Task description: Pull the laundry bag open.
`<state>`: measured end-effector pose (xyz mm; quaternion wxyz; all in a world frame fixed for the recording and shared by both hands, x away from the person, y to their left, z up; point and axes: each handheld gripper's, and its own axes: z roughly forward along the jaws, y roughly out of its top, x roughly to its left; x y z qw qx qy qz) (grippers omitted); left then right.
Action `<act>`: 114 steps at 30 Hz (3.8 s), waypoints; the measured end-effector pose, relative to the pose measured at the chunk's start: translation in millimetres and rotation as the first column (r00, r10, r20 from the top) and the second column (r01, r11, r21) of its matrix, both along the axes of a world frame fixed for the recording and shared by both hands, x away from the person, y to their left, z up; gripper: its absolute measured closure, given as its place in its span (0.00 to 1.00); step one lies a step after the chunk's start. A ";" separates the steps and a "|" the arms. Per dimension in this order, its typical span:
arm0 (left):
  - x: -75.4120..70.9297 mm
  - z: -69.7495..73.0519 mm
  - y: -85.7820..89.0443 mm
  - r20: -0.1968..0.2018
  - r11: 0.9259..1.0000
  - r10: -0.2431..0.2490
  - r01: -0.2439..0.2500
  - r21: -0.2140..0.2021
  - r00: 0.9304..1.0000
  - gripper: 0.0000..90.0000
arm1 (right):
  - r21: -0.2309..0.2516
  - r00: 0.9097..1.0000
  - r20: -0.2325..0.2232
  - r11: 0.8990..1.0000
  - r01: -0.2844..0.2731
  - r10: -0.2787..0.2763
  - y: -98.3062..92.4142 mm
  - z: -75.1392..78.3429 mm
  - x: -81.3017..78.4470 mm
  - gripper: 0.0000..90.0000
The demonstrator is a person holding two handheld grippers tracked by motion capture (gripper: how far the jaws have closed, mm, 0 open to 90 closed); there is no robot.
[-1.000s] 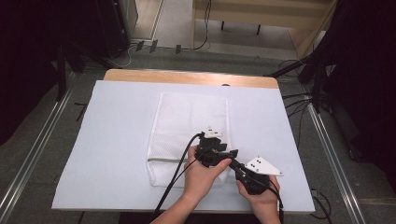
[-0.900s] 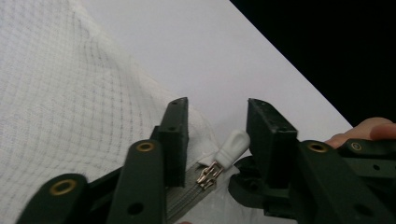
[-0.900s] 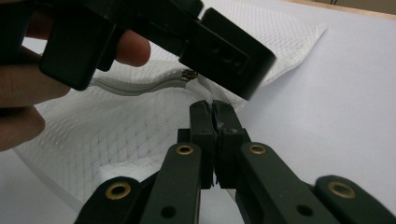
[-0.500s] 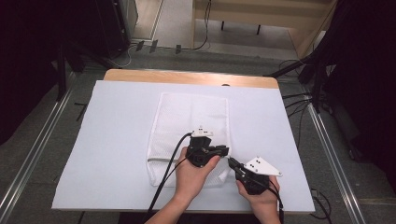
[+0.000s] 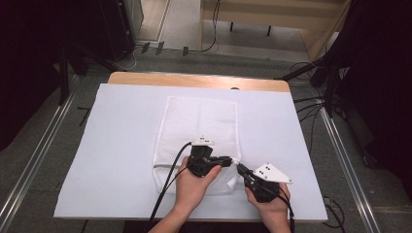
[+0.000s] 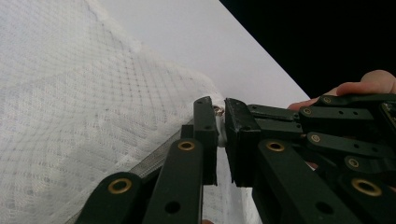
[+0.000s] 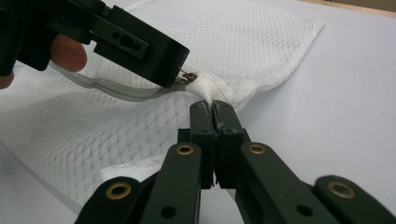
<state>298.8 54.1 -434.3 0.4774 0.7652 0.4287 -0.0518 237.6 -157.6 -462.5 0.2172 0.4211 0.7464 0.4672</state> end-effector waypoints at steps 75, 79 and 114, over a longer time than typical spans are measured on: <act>-58.7 -29.2 198.5 0.045 0.948 0.311 -0.313 0.059 0.949 0.54 | 0.087 0.998 -0.054 0.995 0.047 -0.043 -28.7 0.4 5.9 0.68; -67.5 -28.6 189.8 0.053 0.954 0.291 -0.294 0.064 0.955 0.54 | 0.099 0.997 -0.065 0.994 0.049 -0.043 -33.4 0.1 3.5 0.63; -66.4 -14.6 276.0 0.329 0.915 0.366 -0.401 0.043 0.870 0.00 | 0.175 0.972 -0.070 0.957 0.233 -0.224 -144.6 -1.6 -5.7 0.25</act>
